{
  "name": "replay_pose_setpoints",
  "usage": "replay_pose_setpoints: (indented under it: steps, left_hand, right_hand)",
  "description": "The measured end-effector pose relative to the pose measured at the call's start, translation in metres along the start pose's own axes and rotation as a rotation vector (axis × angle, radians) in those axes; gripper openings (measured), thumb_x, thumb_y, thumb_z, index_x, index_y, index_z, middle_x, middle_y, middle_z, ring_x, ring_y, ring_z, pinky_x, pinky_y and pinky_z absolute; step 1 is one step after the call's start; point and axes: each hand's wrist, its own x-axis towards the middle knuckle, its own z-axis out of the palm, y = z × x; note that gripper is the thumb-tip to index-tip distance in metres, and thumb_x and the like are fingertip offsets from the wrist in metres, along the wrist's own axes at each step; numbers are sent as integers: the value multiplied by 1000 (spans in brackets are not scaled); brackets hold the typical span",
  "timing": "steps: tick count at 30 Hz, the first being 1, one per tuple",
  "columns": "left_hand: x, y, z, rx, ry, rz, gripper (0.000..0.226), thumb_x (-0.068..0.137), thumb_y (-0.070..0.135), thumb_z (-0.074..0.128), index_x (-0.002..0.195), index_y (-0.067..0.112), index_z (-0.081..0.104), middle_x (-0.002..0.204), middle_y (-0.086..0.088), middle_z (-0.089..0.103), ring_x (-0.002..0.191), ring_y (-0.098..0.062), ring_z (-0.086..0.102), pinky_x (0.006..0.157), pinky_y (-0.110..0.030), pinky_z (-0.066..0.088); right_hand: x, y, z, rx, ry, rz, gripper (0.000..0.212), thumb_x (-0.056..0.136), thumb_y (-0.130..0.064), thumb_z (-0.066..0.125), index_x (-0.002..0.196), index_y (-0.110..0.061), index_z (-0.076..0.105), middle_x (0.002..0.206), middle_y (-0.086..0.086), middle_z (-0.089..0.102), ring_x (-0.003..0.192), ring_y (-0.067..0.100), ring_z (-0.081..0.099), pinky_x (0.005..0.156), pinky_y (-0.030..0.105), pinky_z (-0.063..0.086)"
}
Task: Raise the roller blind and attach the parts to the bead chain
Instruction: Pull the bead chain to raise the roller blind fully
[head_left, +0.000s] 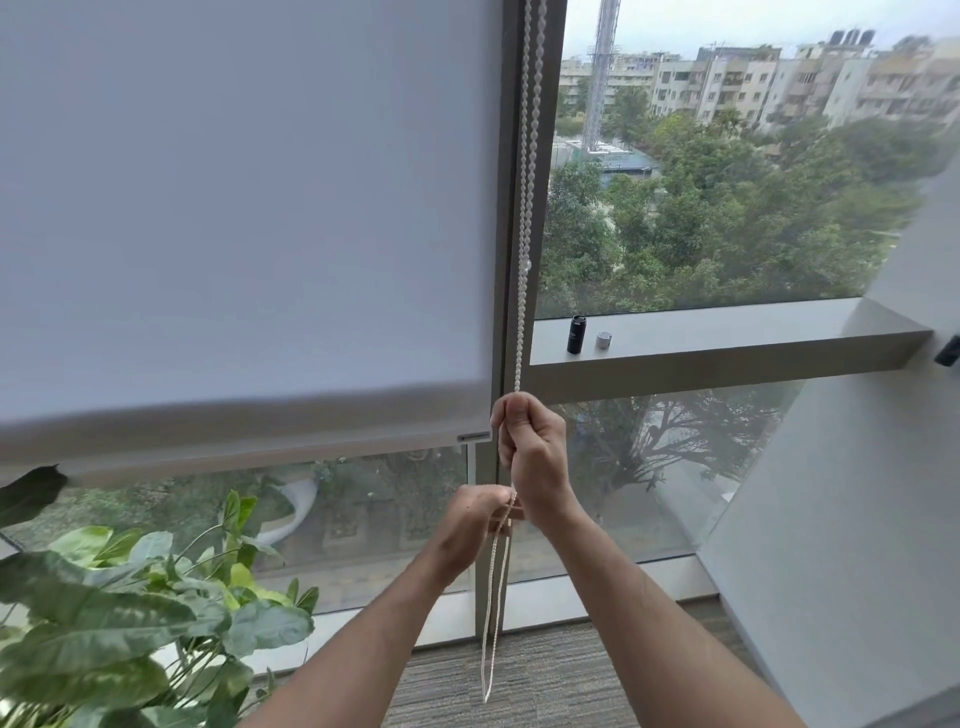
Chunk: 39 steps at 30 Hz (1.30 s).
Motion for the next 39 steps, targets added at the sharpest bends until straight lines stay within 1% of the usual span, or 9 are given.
replay_pose_setpoints:
  steps: [7, 12, 15, 19, 24, 27, 30, 34, 39]
  left_hand:
    - [21, 48, -18, -214, 223, 77, 34, 93, 38, 45, 96, 28, 77, 96, -4, 77, 92, -20, 72, 81, -40, 57]
    - [28, 113, -10, -284, 94, 342, 36, 98, 45, 46, 113, 22, 69, 89, -5, 72, 79, -23, 69, 69, -33, 57]
    - [31, 128, 0, -271, 146, 428, 31, 100, 37, 47, 94, 18, 71, 59, 6, 55, 50, -11, 46, 48, -25, 38]
    - [32, 123, 2, -302, 241, 461, 35, 100, 26, 45, 70, 19, 62, 50, 12, 37, 48, -9, 29, 50, -34, 20]
    - [28, 122, -5, -223, 306, 450, 37, 101, 29, 44, 68, 23, 59, 53, 13, 42, 51, -6, 36, 51, -20, 31]
    - [23, 108, 5, -249, 282, 398, 36, 100, 25, 46, 65, 23, 58, 52, 14, 43, 49, -5, 35, 50, -17, 31]
    - [18, 89, 13, -250, 284, 351, 35, 97, 25, 48, 64, 23, 57, 50, 13, 40, 48, -7, 32, 48, -19, 27]
    - [20, 83, 14, -207, 234, 342, 34, 98, 27, 47, 66, 19, 57, 53, 12, 41, 50, -6, 34, 50, -14, 31]
    - [18, 84, 9, -186, 162, 374, 37, 96, 43, 52, 65, 23, 59, 52, 13, 41, 49, -6, 33, 52, -10, 34]
  right_hand:
    - [-29, 35, -13, -33, -8, 129, 37, 97, -24, 46, 62, -21, 56, 48, -11, 36, 43, 5, 26, 40, 19, 22]
    - [-36, 41, -14, -88, -30, 161, 40, 105, -16, 41, 68, -12, 55, 52, -1, 36, 45, 9, 28, 42, 26, 22]
    - [-35, 42, -13, -73, -52, 168, 43, 106, -17, 40, 66, -16, 56, 52, 0, 33, 46, 10, 26, 45, 33, 17]
    - [-30, 41, -25, -27, -168, 219, 39, 99, -34, 44, 70, -23, 68, 55, 3, 40, 47, 12, 34, 45, 28, 27]
    - [-2, 20, -34, -113, -101, 167, 52, 101, -50, 31, 103, -22, 74, 90, 11, 75, 88, 26, 70, 86, 42, 54]
    - [30, -26, -23, -96, -49, 35, 49, 101, -48, 28, 104, -27, 72, 94, 5, 77, 92, 19, 72, 84, 32, 55]
    - [59, -78, -3, 18, -100, -61, 49, 102, -42, 28, 113, -11, 65, 95, 16, 69, 85, 29, 67, 82, 42, 55]
    - [91, -152, 28, 92, -139, -198, 42, 107, -29, 27, 120, -5, 58, 81, 9, 60, 59, 18, 53, 52, 31, 41]
    - [112, -202, 51, 73, -27, -348, 36, 107, -17, 34, 82, -11, 59, 52, -2, 34, 38, 7, 26, 36, 20, 20]
